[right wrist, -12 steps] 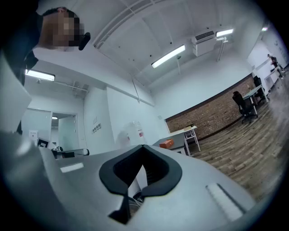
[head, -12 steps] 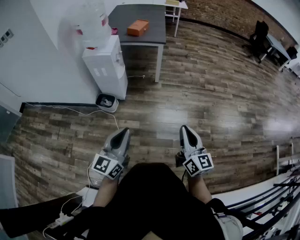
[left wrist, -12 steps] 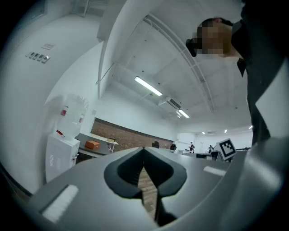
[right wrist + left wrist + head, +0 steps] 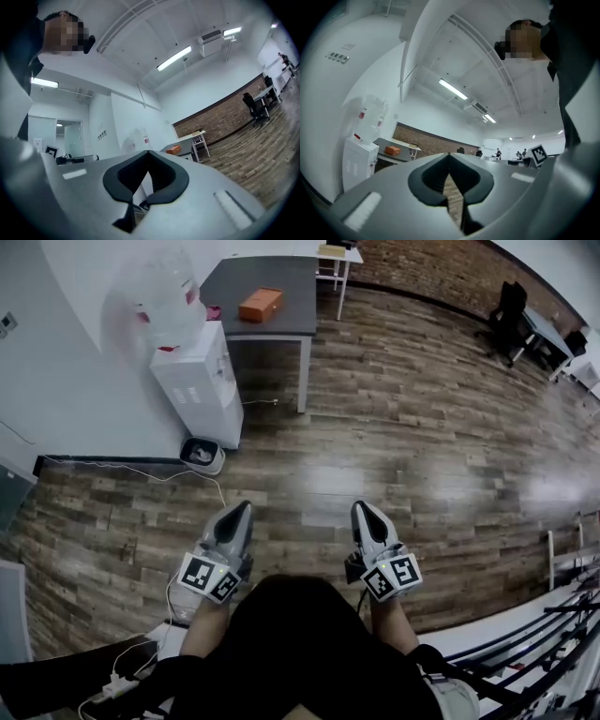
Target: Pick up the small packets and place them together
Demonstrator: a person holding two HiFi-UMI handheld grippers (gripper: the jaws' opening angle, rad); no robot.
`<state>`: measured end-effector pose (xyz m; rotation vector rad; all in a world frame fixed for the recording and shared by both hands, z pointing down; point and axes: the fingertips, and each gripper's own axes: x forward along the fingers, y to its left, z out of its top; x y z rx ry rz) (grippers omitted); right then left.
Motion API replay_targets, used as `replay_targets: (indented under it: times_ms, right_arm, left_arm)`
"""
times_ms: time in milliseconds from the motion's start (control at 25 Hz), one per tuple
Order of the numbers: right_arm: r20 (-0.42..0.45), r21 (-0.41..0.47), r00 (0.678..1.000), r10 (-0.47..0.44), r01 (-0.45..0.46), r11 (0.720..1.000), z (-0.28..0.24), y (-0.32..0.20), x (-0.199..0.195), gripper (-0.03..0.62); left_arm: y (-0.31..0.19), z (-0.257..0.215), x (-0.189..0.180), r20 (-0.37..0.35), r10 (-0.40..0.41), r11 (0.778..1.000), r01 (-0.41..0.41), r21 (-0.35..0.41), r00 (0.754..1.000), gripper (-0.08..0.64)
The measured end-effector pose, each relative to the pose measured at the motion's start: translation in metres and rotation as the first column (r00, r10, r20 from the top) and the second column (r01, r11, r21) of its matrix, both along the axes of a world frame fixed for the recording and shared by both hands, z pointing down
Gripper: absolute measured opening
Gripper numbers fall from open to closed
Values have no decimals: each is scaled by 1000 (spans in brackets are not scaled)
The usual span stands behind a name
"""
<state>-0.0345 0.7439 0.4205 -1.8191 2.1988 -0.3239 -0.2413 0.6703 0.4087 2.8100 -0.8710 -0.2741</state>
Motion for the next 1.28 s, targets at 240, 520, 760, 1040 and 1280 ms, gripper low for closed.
replay_targets:
  times_ms: [240,520,760,1040,1280]
  right_arm:
    - [23,13,1000,2,-3,1000,-1,20,28,2]
    - [-5,11,1000,1,0,1000,-5,32,63,2]
    - [-34,-14,998,-49,48,999,4,8,65,2]
    - [-77,-56,995,-70,65,996,8,-60,52,2]
    - [-57,-66,997,-55,51,996,7,-122,52,2]
  left_arm:
    - [2,-1,31,-26,-2,1000,2,-10,1000,0]
    - [11,-6,76,-13,25,999,-25,21,1000,0]
    - [-12,2,80,-21,8,1000,-8,-4,1000,0]
    - [-75,3,84,-77,12,1000,-14,-24,997,0]
    - [-138,-13,94,-81,60,998,-58,23,995,0]
